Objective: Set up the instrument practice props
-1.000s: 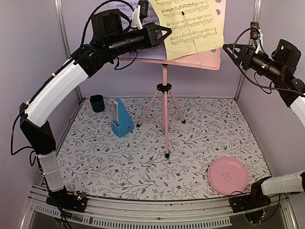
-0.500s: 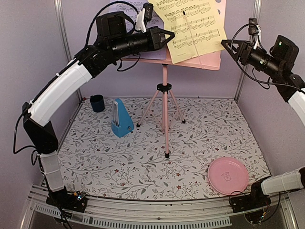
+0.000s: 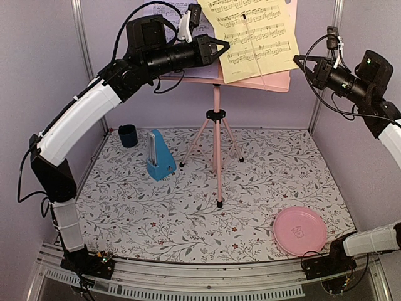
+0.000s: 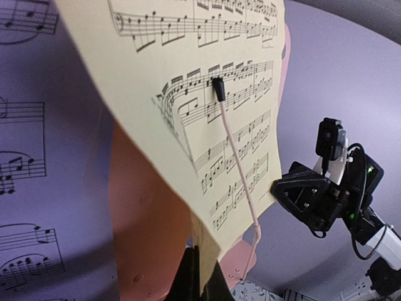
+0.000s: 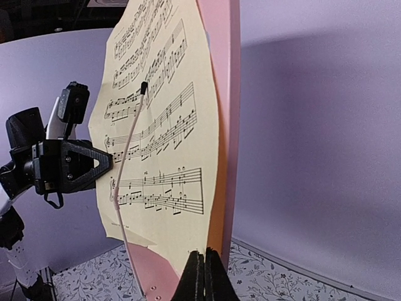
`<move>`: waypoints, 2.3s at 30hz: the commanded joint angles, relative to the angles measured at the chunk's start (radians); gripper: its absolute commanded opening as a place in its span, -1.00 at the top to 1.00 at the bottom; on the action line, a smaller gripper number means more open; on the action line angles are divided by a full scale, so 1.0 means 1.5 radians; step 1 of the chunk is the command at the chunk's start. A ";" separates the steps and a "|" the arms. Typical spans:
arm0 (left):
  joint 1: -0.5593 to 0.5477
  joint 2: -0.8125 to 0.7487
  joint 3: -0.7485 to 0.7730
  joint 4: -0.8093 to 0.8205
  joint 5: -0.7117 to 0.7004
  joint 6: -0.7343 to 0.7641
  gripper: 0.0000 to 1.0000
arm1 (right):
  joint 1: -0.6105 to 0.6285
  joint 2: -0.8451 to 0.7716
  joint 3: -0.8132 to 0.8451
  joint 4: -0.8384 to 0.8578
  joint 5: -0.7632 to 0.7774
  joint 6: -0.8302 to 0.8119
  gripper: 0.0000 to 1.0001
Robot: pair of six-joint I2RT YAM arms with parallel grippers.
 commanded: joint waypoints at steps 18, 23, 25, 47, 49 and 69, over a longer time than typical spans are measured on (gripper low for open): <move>-0.005 0.026 0.048 0.014 -0.025 0.036 1.00 | -0.003 -0.063 -0.149 0.090 -0.052 0.073 1.00; -0.003 0.027 0.054 0.014 -0.035 0.043 0.87 | -0.001 -0.070 -0.165 0.107 -0.057 0.084 1.00; -0.002 0.026 0.053 0.011 -0.034 0.043 0.76 | 0.000 -0.070 -0.165 0.107 -0.056 0.085 1.00; -0.005 -0.075 -0.136 0.046 -0.019 0.013 0.42 | 0.015 -0.081 -0.198 0.123 -0.025 0.079 1.00; -0.006 -0.085 -0.157 0.051 -0.019 0.010 0.42 | 0.015 -0.082 -0.199 0.125 -0.022 0.079 1.00; 0.008 -0.038 -0.084 0.049 -0.044 0.013 1.00 | 0.021 -0.081 -0.225 0.161 -0.015 0.094 1.00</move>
